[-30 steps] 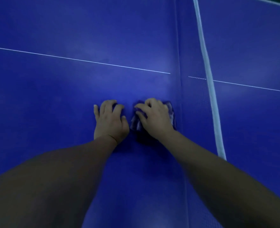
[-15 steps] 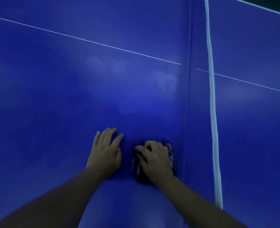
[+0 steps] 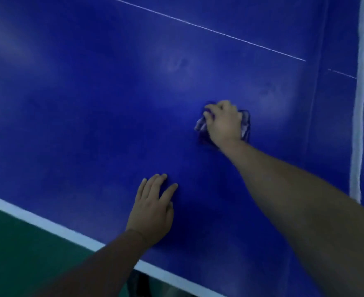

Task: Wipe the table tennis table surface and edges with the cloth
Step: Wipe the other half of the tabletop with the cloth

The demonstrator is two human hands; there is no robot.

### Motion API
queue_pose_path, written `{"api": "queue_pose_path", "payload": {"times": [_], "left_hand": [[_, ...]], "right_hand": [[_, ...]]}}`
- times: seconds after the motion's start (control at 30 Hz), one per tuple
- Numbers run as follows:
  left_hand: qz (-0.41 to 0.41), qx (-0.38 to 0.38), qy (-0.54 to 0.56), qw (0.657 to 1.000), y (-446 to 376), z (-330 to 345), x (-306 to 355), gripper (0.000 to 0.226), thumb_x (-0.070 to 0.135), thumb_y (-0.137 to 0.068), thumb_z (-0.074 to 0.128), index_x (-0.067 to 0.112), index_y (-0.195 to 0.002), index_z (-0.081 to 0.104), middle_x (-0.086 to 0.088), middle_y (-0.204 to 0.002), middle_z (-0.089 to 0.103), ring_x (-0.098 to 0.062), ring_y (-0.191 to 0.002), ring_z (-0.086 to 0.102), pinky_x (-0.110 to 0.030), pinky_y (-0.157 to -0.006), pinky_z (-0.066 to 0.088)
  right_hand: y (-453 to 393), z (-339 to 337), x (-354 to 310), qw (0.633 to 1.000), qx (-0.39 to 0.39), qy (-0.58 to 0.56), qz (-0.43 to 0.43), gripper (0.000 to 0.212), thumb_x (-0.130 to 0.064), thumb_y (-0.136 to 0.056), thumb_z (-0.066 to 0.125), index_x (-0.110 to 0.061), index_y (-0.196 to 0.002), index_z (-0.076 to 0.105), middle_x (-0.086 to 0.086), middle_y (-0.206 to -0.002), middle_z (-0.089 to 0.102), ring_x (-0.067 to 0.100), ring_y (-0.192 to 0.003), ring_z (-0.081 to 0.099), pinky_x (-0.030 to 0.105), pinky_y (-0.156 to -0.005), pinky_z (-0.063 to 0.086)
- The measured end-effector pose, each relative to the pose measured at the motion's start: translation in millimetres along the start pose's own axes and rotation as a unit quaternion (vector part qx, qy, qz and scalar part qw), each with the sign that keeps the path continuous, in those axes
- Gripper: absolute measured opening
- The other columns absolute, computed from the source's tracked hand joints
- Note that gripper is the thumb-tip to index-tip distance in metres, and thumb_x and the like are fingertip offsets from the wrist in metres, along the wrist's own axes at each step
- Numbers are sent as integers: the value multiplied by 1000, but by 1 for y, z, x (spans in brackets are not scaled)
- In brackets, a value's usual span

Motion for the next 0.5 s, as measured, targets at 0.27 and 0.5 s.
{"api": "queue_pose_path", "payload": {"times": [0.27, 0.5], "left_hand": [[-13, -6, 33, 999, 39, -7, -20, 38, 13, -88, 59, 10, -125, 66, -17, -140, 54, -38, -133, 48, -56, -116, 34], [-49, -45, 105, 992, 108, -6, -7, 39, 32, -97, 51, 16, -130, 62, -7, -144, 51, -27, -134, 43, -43, -112, 35]], "right_hand": [[209, 2, -77, 994, -40, -46, -91, 23, -34, -96, 62, -25, -116, 71, 0, -105, 58, 23, -91, 55, 41, -78, 44], [312, -3, -92, 984, -151, -85, 32, 52, -52, -102, 32, -29, -145, 52, -9, -134, 51, 13, -122, 44, 41, -109, 34]]}}
Point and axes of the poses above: each hand's wrist, its own y-axis away from the middle knuckle, its own z-axis out of the palm, x = y × z, the point moved 5 cm from there along -y, towards the middle knuckle
